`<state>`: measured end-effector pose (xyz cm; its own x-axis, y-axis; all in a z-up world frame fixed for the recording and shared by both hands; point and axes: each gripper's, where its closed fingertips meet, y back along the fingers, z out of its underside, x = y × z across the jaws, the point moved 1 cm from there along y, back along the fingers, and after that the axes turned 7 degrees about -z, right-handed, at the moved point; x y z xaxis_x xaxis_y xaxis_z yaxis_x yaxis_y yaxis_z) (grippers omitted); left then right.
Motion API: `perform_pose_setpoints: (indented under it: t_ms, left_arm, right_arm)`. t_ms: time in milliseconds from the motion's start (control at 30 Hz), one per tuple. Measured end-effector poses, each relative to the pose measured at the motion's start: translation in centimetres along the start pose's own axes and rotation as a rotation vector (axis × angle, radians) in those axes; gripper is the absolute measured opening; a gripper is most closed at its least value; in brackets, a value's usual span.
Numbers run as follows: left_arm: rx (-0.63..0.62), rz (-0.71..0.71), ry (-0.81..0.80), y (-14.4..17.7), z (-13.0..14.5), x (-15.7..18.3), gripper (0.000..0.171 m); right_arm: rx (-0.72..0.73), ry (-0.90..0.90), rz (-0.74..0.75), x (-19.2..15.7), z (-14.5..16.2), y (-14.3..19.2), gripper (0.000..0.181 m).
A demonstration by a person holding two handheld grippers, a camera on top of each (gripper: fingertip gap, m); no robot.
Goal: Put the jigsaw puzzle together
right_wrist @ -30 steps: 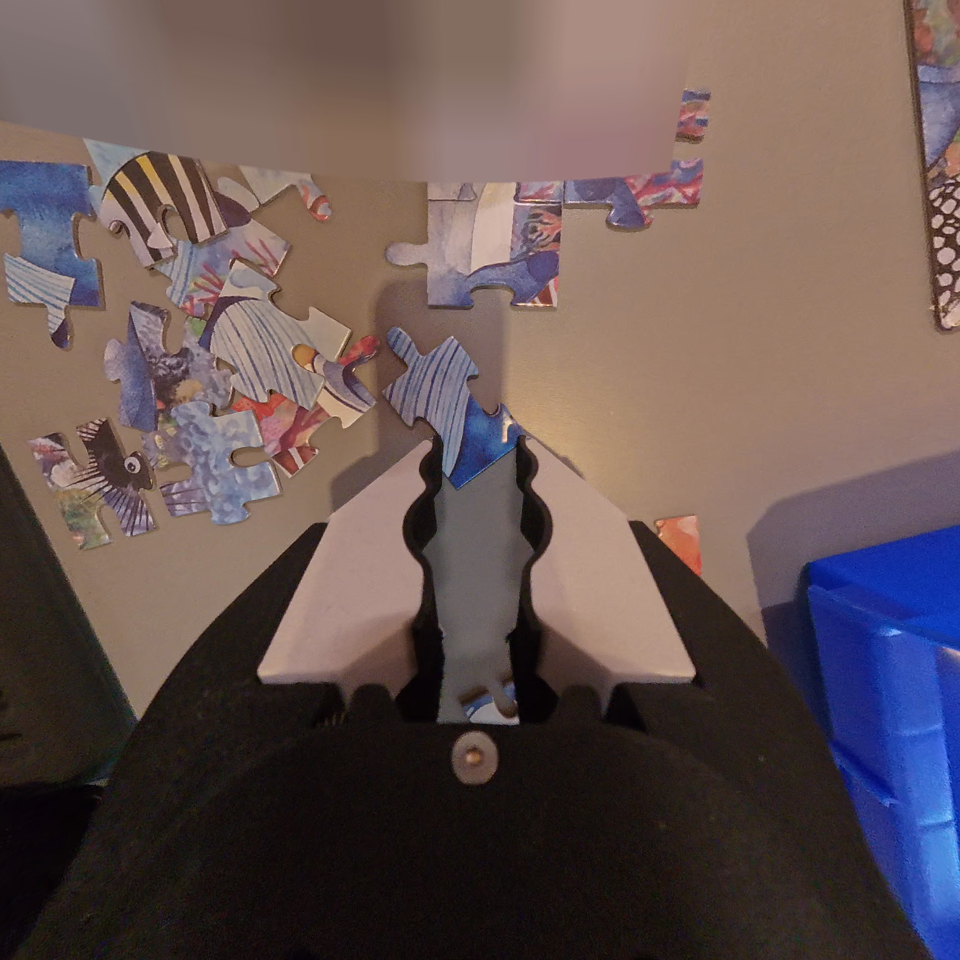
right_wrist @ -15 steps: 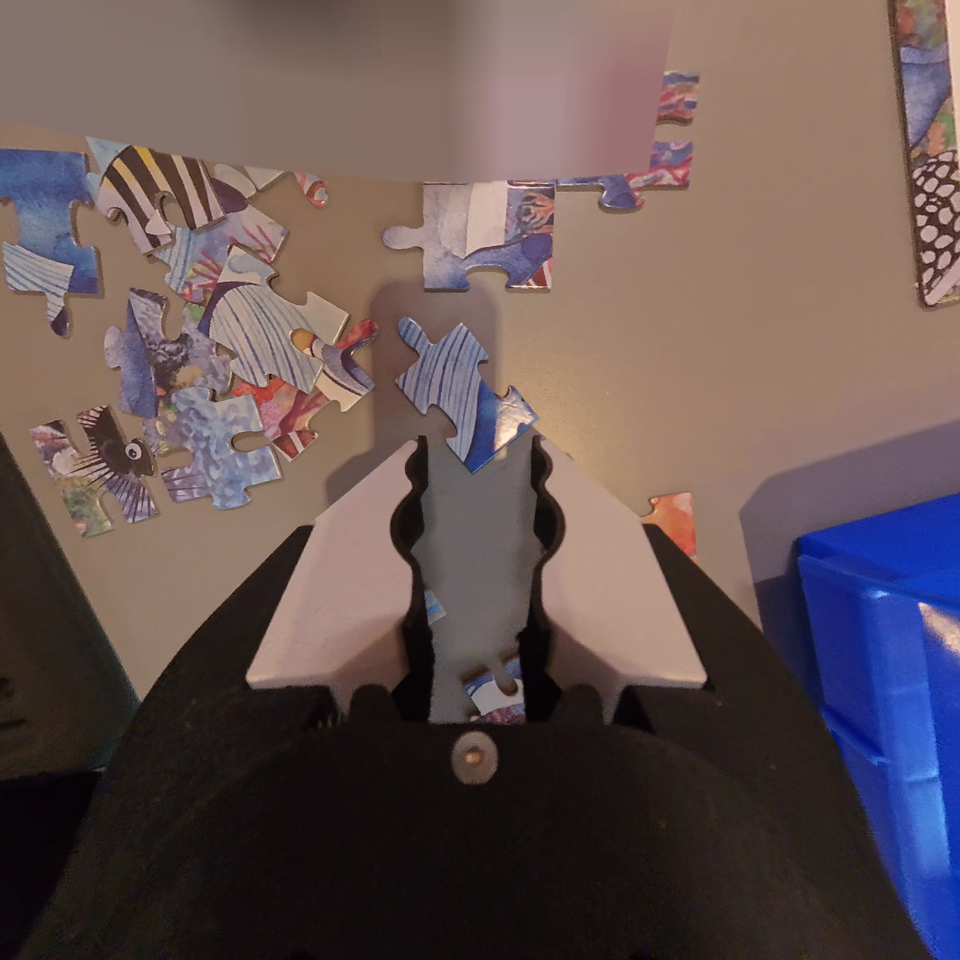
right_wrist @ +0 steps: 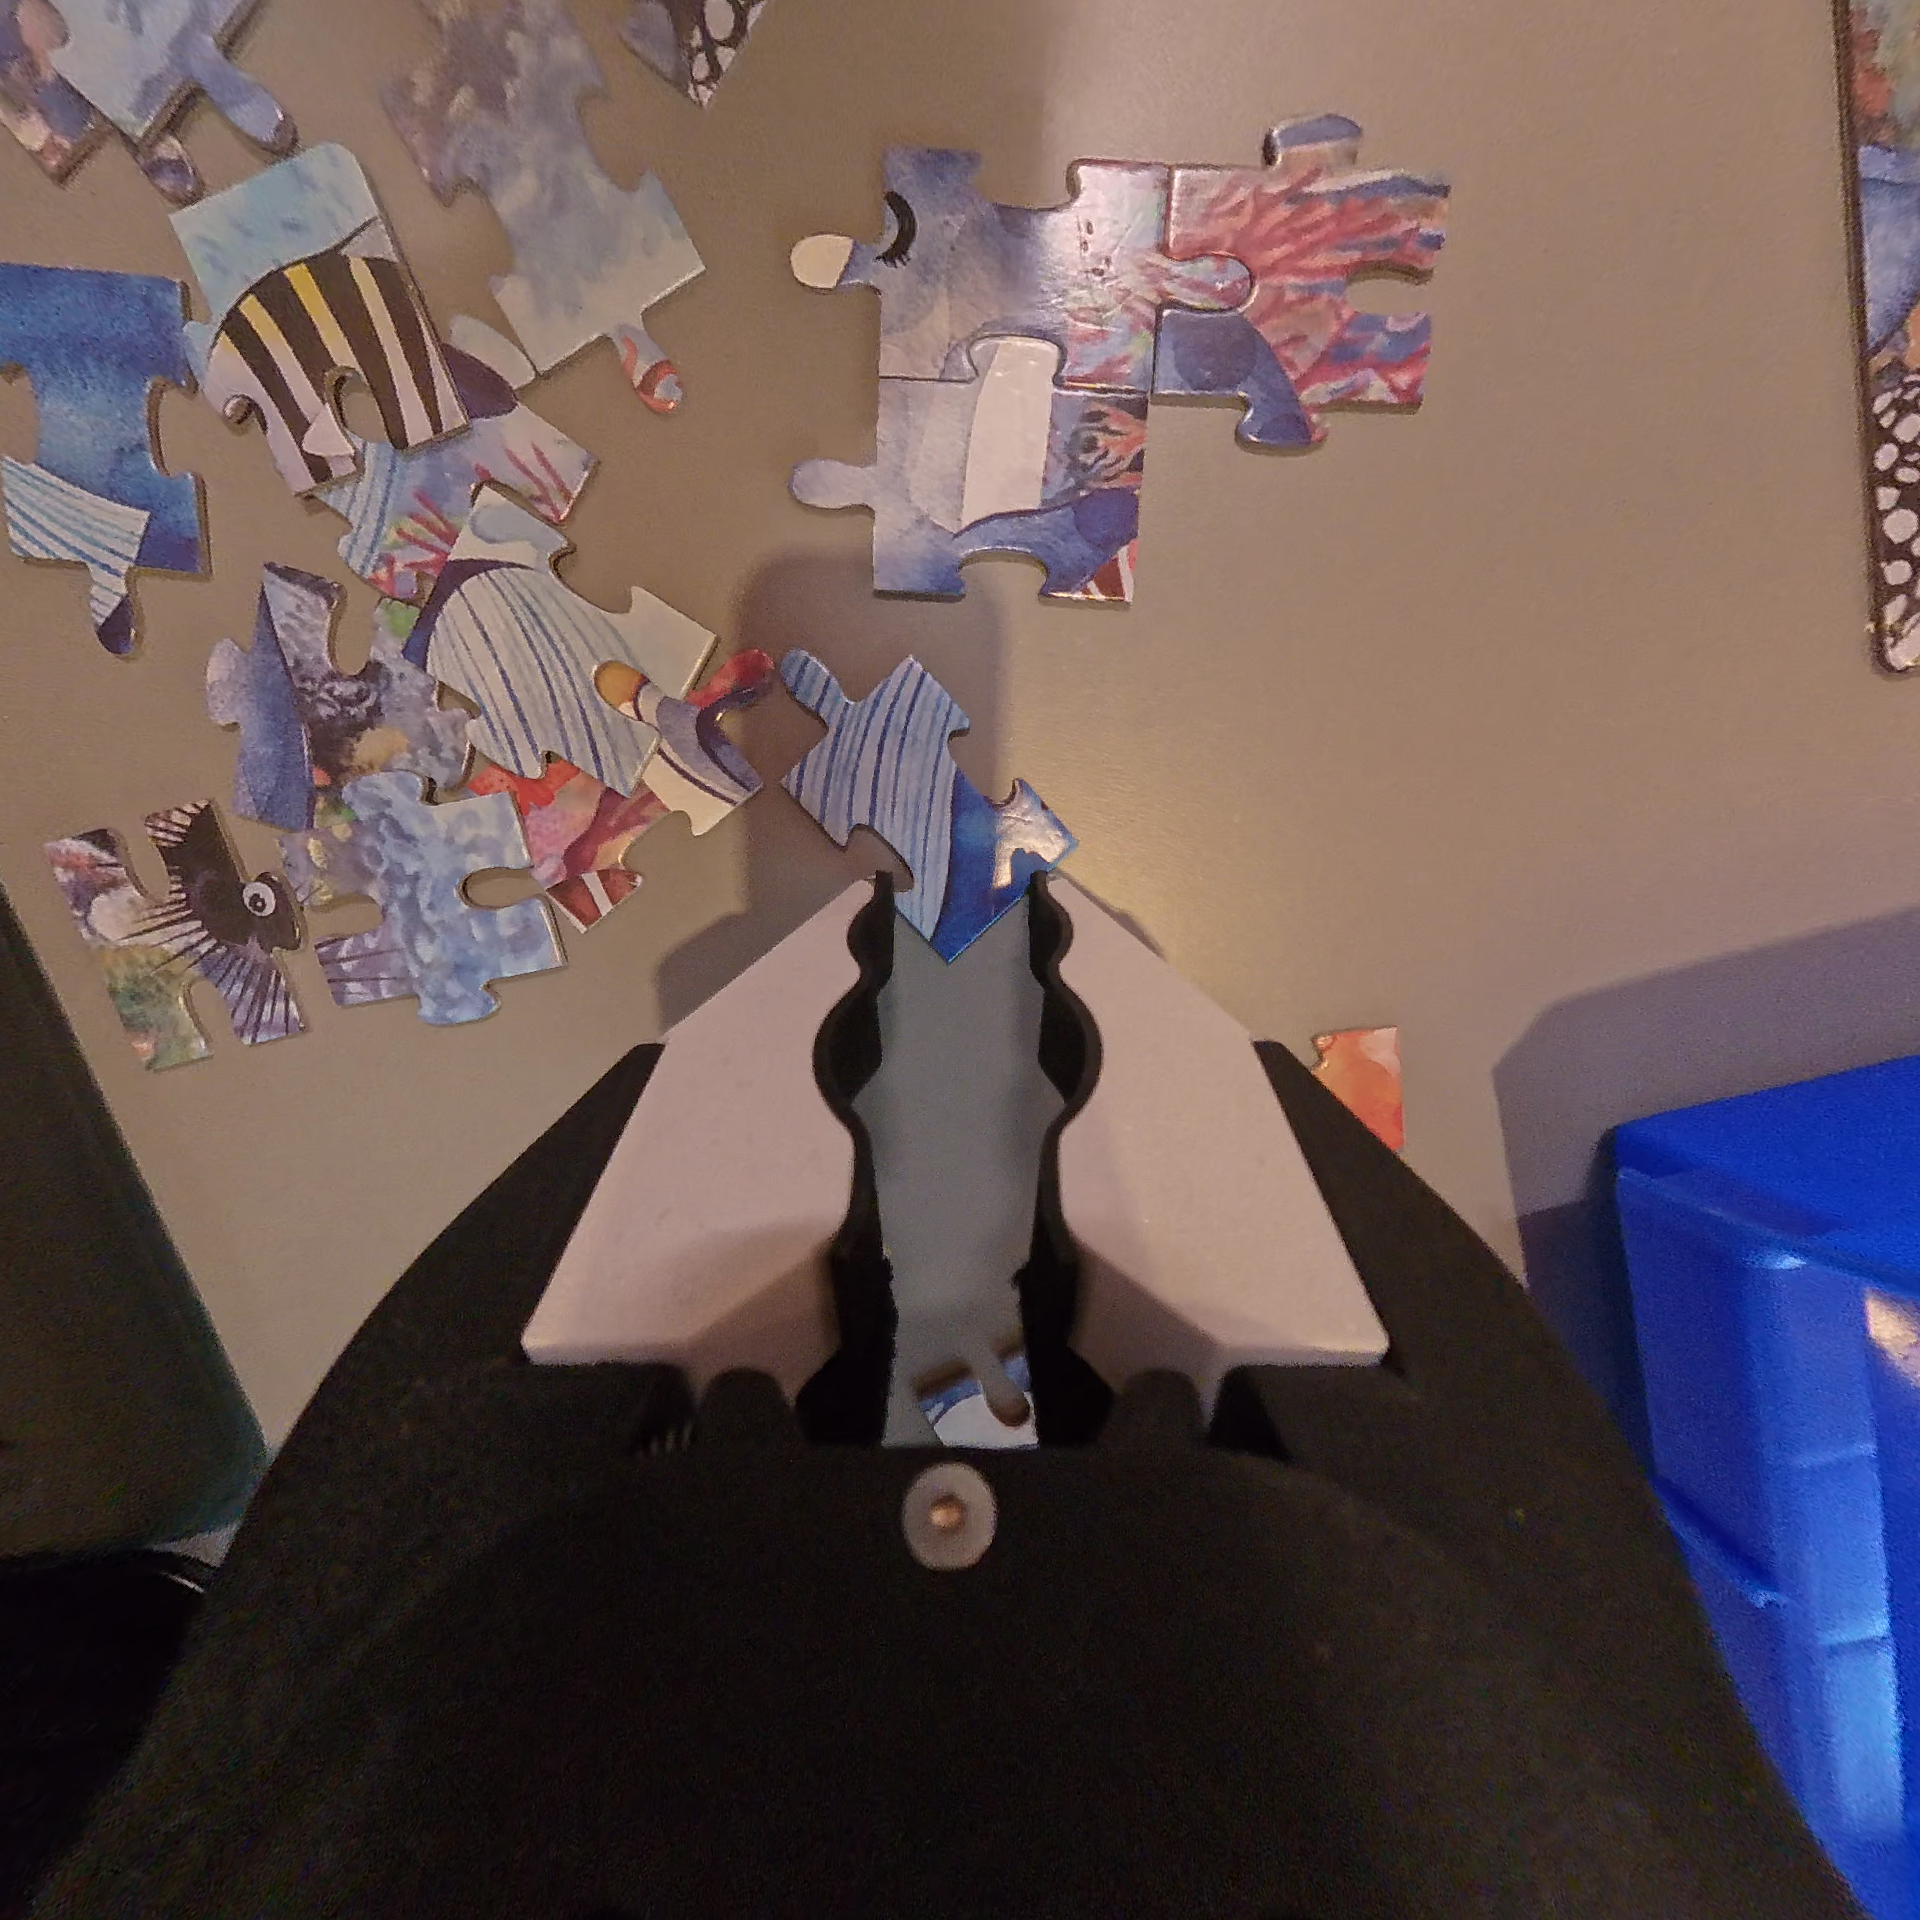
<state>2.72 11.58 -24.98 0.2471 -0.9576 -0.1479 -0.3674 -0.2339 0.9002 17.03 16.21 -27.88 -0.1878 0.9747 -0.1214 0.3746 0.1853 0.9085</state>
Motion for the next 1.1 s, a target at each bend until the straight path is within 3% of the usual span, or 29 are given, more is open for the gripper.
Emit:
perform_pose_setpoints:
  t_ms: [233, 400, 500, 633, 833, 1100]
  left_arm:
    - [0.008, -0.003, -0.051, -1.8, -0.5, 0.3, 0.06]
    - [-0.036, -0.074, 0.015, -0.7, 1.5, -2.4, 0.056]
    - [-0.121, -0.147, 0.069, 0.4, 4.3, -4.2, 0.061]
    - [-0.121, -0.123, 0.129, -0.2, 5.6, -4.2, 0.059]
    - [-0.07, -0.044, 0.246, -1.6, 4.5, -3.5, 0.056]
    - [-0.018, -0.132, 0.287, -2.1, 4.0, -4.2, 0.034]
  right_arm:
    - [0.007, 0.009, -0.005, -0.1, -0.1, 0.0, 0.023]
    - [0.026, 0.011, -0.012, 0.0, 0.1, 0.0, 0.023]
    - [0.03, 0.013, -0.015, 0.0, 0.1, 0.0, 0.023]
    - [0.027, 0.017, -0.012, 0.0, 0.1, 0.0, 0.023]
    - [0.041, 0.019, -0.014, 0.0, 0.0, 0.0, 0.023]
    - [0.043, 0.025, -0.013, 0.0, 0.0, 0.0, 0.022]
